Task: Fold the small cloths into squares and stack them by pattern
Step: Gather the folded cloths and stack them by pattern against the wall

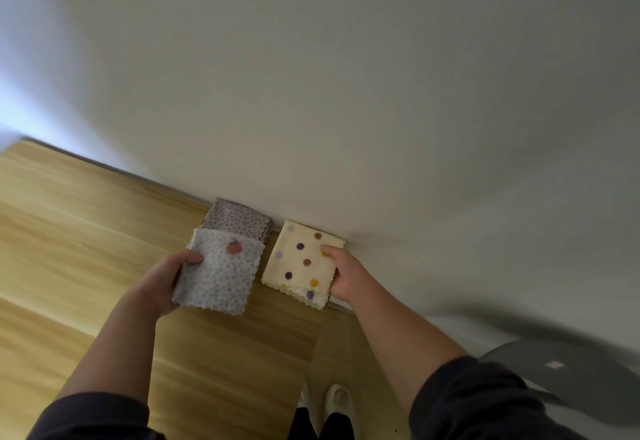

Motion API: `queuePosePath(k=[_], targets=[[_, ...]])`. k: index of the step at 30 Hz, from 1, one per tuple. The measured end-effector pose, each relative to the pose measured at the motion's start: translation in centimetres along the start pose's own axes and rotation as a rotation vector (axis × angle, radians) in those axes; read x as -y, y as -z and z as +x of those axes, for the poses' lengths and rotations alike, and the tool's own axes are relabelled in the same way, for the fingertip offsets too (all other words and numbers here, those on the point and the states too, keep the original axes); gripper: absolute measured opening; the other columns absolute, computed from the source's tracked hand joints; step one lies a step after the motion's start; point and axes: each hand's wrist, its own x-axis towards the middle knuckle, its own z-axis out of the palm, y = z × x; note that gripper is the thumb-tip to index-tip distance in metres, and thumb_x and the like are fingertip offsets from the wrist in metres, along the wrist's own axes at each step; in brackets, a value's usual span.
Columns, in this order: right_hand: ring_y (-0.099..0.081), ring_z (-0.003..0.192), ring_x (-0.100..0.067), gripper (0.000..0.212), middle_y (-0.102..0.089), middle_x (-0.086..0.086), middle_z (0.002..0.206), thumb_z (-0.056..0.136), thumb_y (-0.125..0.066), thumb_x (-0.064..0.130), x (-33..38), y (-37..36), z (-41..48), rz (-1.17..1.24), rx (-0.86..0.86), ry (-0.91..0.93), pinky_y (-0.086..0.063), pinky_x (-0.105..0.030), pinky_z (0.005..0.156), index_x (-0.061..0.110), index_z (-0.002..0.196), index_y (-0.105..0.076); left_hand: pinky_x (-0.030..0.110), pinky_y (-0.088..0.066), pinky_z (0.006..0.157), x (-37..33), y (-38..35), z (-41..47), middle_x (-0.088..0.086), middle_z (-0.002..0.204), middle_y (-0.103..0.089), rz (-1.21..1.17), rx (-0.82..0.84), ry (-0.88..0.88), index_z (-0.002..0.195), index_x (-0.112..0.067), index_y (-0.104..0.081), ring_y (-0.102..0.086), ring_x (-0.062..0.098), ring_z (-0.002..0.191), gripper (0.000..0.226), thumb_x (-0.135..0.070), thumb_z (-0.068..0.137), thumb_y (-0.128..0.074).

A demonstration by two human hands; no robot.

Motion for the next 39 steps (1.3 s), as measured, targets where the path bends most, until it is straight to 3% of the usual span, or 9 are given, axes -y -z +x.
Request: queuePosePath(k=[3,7,14,20,24,27,32,35,39], targets=[[-0.064,0.088,-0.03,0.015,-0.067,-0.016,0.098,0.093,-0.06,0.013,0.2,-0.4,0.0,-0.035,-0.038,0.025,-0.053,-0.045,0.07,0.007,0.107,-0.06,0.034,-0.056,0.047,0.0,-0.1,-0.1,0.019,0.097,-0.063,0.005,0.008,-0.004,0.124,-0.001,-0.048,-0.06,0.036,0.084,0.033,-0.012,0.093,-0.042],[-0.064,0.097,-0.032,0.031,-0.066,-0.016,0.109,0.09,-0.065,0.017,0.3,-1.0,0.3,-0.183,-0.146,0.102,-0.054,-0.049,0.085,0.006,0.118,-0.059,0.035,-0.056,0.048,0.0,-0.3,-0.2,0.019,0.098,-0.063,0.0,0.021,-0.004,0.126,-0.001,-0.047,-0.061,0.036,0.085,0.035,-0.012,0.094,-0.041],[-0.062,0.097,-0.023,0.042,-0.063,-0.007,0.113,0.078,-0.056,0.027,-0.1,-1.7,-1.3,-0.54,-0.376,0.37,-0.055,-0.038,0.084,0.012,0.117,-0.058,0.036,-0.057,0.05,0.0,-0.4,-0.8,0.019,0.101,-0.063,-0.013,0.033,-0.026,0.132,-0.002,-0.045,-0.061,0.036,0.088,0.041,-0.011,0.093,-0.043],[-0.042,0.128,-0.017,0.054,-0.037,0.002,0.143,0.091,-0.055,0.024,-1.9,-2.1,-5.6,-0.884,-0.443,0.7,-0.035,-0.04,0.108,0.018,0.141,-0.038,0.036,-0.057,0.051,-0.6,-1.5,-1.6,0.017,0.101,-0.065,-0.045,0.145,-0.079,0.129,-0.006,-0.047,-0.07,0.032,0.077,0.037,-0.01,0.092,-0.044],[-0.053,0.115,-0.015,0.045,-0.054,-0.002,0.135,0.096,-0.052,0.039,-2.6,-4.4,-6.8,-0.54,0.074,0.408,-0.045,-0.029,0.085,0.02,0.136,-0.046,0.038,-0.058,0.057,-1.2,-2.0,-1.9,0.016,0.095,-0.071,-0.02,0.202,-0.086,0.122,-0.003,-0.052,-0.071,0.031,0.08,0.054,-0.012,0.07,-0.065],[-0.063,0.104,-0.021,0.027,-0.066,-0.008,0.118,0.098,-0.053,0.031,-3.3,-5.5,-6.1,-0.253,0.323,0.176,-0.052,-0.037,0.09,0.013,0.115,-0.063,0.037,-0.058,0.059,-1.3,-1.6,-1.5,0.015,0.097,-0.071,-0.009,0.194,-0.092,0.12,-0.005,-0.054,-0.07,0.031,0.084,0.052,-0.019,0.071,-0.065],[-0.066,0.09,-0.022,0.007,-0.068,-0.01,0.103,0.093,-0.059,0.007,-4.1,-7.3,-3.9,-0.265,0.17,0.178,-0.058,-0.036,0.077,0.01,0.098,-0.063,0.036,-0.058,0.065,-1.9,-0.8,0.1,0.015,0.107,-0.067,0.207,0.108,-0.159,0.122,-0.004,-0.054,-0.066,0.03,0.092,0.028,-0.019,0.098,-0.049],[-0.068,0.088,-0.022,0.013,-0.067,-0.012,0.106,0.092,-0.061,0.006,-4.1,-9.2,-2.4,-0.32,0.029,0.2,-0.059,-0.035,0.073,0.007,0.105,-0.062,0.042,-0.052,0.079,-2.8,-0.4,2.3,0.015,0.106,-0.066,0.57,-0.11,-0.337,0.112,-0.007,-0.063,-0.063,0.031,0.095,0.024,-0.022,0.098,-0.052],[-0.068,0.087,-0.025,0.007,-0.067,-0.013,0.107,0.09,-0.061,0.006,-3.8,-11.7,0.4,-0.413,-0.127,0.264,-0.06,-0.039,0.076,0.012,0.091,-0.061,0.036,-0.044,0.069,-4.7,-1.0,5.0,0.011,0.088,-0.064,0.932,-0.407,-0.498,0.092,-0.005,-0.065,-0.058,0.027,0.08,0.026,-0.028,0.095,-0.054]])
